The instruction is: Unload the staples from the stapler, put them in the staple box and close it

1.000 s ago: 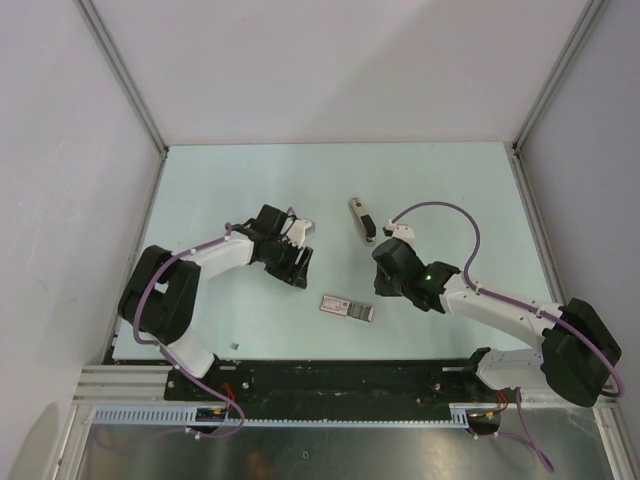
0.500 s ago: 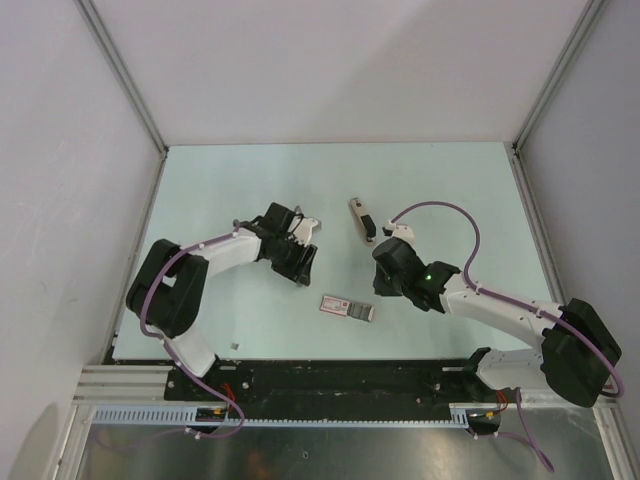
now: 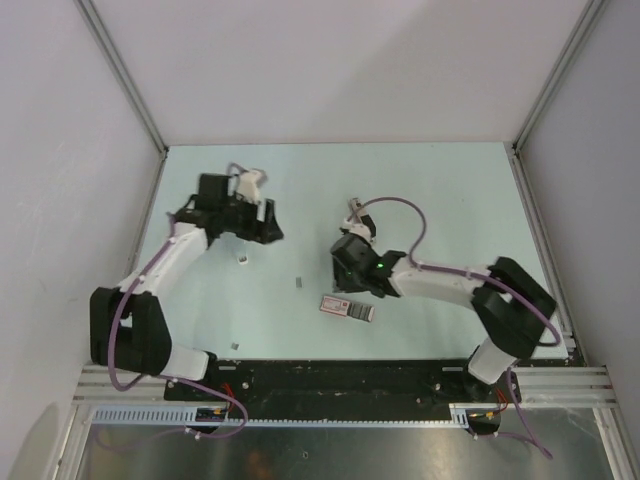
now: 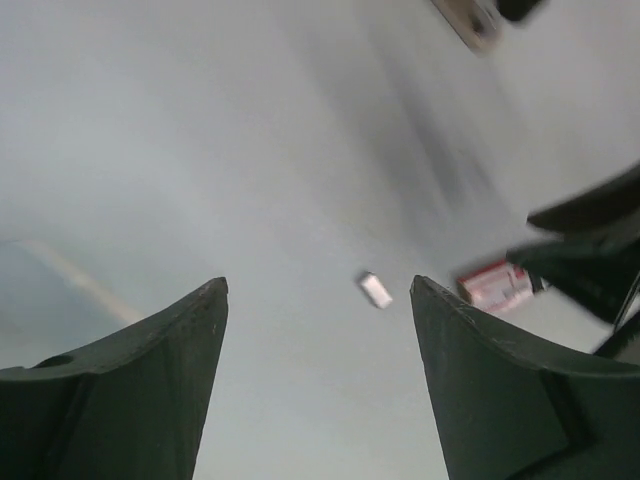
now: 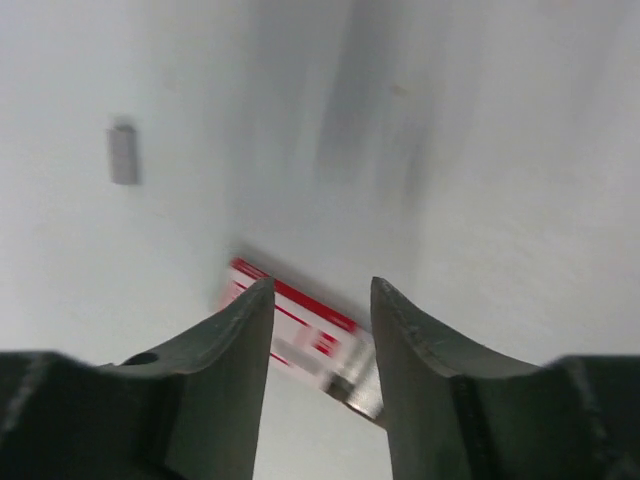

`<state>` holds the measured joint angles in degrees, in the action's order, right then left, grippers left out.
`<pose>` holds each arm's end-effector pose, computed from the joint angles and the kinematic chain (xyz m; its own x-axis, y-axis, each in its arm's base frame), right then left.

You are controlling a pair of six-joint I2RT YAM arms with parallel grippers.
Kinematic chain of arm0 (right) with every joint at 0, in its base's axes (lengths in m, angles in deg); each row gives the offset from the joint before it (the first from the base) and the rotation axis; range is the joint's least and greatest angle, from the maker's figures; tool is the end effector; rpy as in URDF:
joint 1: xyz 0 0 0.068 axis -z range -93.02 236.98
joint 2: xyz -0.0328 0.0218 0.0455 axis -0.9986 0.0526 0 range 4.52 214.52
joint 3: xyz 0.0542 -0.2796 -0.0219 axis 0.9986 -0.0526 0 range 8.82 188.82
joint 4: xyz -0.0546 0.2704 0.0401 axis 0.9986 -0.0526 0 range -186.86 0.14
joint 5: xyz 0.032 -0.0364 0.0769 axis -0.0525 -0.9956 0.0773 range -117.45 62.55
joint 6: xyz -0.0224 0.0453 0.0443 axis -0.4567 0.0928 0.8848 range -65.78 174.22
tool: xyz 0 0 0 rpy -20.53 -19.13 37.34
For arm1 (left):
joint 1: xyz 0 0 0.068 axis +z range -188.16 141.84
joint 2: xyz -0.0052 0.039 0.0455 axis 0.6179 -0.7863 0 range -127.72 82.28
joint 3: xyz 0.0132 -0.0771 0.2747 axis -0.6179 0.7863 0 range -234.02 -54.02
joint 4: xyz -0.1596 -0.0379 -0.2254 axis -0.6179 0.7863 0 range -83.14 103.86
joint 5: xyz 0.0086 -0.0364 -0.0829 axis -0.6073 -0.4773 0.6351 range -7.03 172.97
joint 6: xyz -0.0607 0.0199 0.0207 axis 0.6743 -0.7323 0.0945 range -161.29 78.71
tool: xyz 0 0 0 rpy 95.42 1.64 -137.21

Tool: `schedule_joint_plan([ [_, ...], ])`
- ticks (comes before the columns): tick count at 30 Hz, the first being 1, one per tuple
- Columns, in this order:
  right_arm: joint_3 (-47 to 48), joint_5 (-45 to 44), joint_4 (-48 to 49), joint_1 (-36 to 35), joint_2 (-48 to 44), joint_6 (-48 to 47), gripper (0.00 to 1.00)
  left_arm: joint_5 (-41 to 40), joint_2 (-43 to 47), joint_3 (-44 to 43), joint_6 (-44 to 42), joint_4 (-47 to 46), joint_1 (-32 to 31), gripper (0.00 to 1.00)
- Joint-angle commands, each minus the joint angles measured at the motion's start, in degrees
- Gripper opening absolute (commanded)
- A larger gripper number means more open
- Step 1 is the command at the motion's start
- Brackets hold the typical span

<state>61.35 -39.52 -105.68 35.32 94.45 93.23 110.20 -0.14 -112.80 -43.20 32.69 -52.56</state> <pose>0.2204 0.2606 0.1772 -0.8199 -0.0446 -0.5708 -0.2230 0.9431 0.2467 0.3115 -0.1052 0.2453 -0.7186 0.2150 -0.6613 0.5334 0.7806 -0.3258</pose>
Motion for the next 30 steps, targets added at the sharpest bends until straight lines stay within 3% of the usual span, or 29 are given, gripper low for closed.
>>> schedule_joint_plan([
  [1, 11.3, -1.3, 3.0, -3.4, 8.5, 1.7, 0.54, 4.8, 3.2, -1.9, -1.6, 1.9, 10.4, 0.8],
  [4, 17.4, -1.9, 3.3, -5.1, 14.0, 2.8, 0.59, 5.7, 5.2, 0.2, -3.9, 2.6, 14.9, 0.8],
  [7, 21.3, -1.3, 3.5, -5.8, 18.1, 4.1, 0.58, 6.1, 7.7, 2.8, -6.4, 3.2, 17.3, 0.79],
  [18, 31.1, -1.6, -1.4, -6.9, 28.7, 4.7, 0.53, 5.4, 13.0, 8.5, -11.4, 4.3, 17.9, 0.79],
  [30, 37.8, -6.0, -9.4, -8.4, 33.5, 2.5, 0.42, 6.1, 13.5, 9.5, -12.6, 4.4, 18.6, 0.78],
])
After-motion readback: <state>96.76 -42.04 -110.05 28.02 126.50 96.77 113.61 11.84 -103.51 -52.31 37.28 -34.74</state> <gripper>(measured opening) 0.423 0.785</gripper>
